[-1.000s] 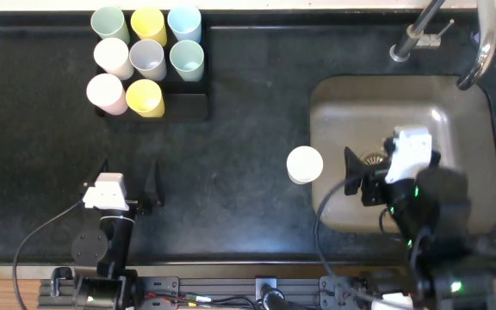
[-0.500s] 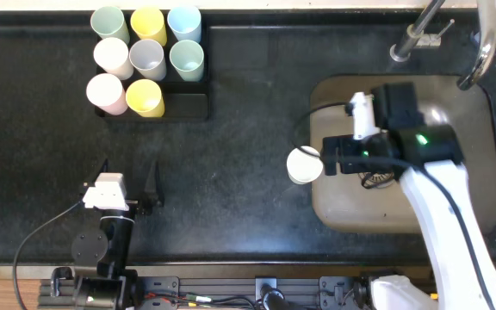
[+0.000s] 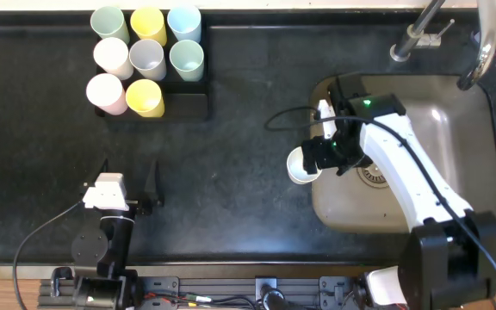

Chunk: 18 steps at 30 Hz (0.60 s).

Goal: Store Cups

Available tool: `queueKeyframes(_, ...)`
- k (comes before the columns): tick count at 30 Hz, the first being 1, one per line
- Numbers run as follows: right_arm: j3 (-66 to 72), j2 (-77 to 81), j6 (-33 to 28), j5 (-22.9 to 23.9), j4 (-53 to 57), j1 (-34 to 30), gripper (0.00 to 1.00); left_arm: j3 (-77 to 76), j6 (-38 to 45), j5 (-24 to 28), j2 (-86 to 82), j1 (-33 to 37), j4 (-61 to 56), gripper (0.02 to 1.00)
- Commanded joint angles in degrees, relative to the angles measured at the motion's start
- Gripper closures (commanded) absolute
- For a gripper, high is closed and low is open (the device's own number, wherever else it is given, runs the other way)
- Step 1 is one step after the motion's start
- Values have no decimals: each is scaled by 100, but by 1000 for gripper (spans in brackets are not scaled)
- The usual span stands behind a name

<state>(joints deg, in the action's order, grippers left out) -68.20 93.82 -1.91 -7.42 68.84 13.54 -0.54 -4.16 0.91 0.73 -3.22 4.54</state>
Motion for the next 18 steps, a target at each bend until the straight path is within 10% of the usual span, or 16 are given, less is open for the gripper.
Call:
queueKeyframes(1, -170, 83, 28, 105, -52, 63, 316, 9, -42, 74, -57, 59, 17, 18)
queueKeyframes(12, -170, -374, 26, 76, -304, 149, 956, 9, -42, 74, -57, 59, 17, 18)
queueKeyframes(18, -186, -721, 22, -470, -433, 157, 958, 9, -42, 74, -57, 59, 17, 18)
